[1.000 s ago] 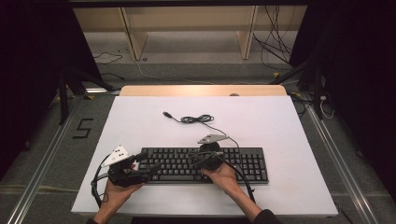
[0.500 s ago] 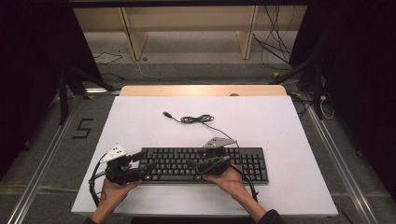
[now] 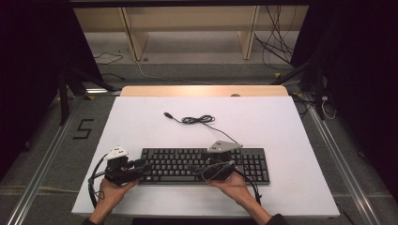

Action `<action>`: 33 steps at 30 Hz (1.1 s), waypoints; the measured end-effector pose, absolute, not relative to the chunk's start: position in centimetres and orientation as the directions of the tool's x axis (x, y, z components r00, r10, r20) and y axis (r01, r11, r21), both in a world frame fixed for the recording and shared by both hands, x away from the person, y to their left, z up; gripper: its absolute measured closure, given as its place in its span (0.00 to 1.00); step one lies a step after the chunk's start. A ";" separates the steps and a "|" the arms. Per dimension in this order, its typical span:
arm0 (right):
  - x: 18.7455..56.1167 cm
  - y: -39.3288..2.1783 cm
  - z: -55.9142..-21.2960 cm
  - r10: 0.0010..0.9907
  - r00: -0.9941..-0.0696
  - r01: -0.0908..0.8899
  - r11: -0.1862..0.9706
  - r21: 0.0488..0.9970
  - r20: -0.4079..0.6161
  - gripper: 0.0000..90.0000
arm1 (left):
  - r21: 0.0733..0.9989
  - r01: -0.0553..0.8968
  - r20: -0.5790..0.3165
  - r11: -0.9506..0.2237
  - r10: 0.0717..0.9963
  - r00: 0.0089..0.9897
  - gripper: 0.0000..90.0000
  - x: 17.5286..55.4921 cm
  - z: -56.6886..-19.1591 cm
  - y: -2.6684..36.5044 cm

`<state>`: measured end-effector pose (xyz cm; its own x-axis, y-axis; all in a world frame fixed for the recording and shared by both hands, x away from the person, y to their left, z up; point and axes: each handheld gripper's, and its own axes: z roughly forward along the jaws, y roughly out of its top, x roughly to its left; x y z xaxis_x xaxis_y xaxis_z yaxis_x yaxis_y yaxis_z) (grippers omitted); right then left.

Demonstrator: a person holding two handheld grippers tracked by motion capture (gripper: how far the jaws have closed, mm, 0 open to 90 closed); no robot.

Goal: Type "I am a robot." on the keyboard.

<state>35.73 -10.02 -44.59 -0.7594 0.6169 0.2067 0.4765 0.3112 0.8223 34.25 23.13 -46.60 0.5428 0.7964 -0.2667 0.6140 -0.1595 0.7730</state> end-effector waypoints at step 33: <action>34.7 -10.9 -44.5 0.605 -0.770 0.461 0.310 0.831 0.202 0.30 | 0.695 0.657 -0.198 -0.293 0.800 0.567 0.99 34.5 -47.6 22.8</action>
